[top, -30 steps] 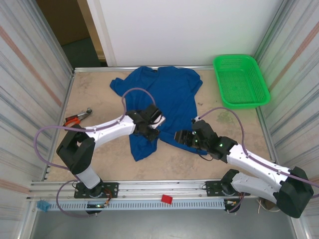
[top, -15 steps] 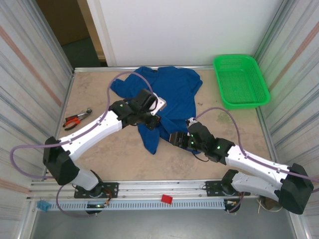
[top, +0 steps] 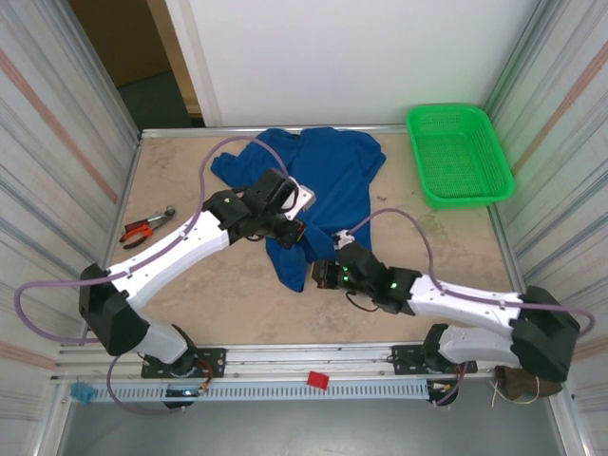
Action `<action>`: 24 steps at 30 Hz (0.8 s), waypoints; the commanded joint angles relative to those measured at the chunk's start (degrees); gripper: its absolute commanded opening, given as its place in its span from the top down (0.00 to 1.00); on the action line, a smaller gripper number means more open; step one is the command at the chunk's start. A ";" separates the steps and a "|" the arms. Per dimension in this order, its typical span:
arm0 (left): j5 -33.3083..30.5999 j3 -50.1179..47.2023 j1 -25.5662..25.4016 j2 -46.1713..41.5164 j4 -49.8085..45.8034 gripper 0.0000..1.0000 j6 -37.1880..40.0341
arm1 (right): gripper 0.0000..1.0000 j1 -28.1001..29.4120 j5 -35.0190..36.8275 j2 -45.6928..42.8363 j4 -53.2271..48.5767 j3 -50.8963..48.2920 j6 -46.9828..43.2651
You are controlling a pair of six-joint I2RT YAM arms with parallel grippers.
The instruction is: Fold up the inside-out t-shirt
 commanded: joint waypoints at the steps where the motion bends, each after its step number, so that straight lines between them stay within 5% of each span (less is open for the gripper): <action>1: 3.64 2.22 -0.42 -1.51 -1.31 1.00 -2.08 | 1.00 2.19 14.39 5.21 9.93 0.73 1.48; 4: 5.67 2.73 -0.81 -3.01 -1.85 1.00 -3.04 | 1.00 2.59 23.38 10.24 20.59 -0.66 0.52; 8: 7.28 4.06 -1.89 -5.22 -2.61 1.00 -3.75 | 1.00 0.81 25.29 16.91 29.98 1.07 -2.94; 16: 7.31 5.35 -2.45 -8.92 -4.22 1.00 -3.65 | 1.00 -3.81 27.01 11.54 31.26 -6.60 -1.77; 24: 11.05 7.95 -2.82 -6.89 -1.31 1.00 -4.87 | 1.00 -5.70 16.25 14.24 28.36 -1.58 -5.18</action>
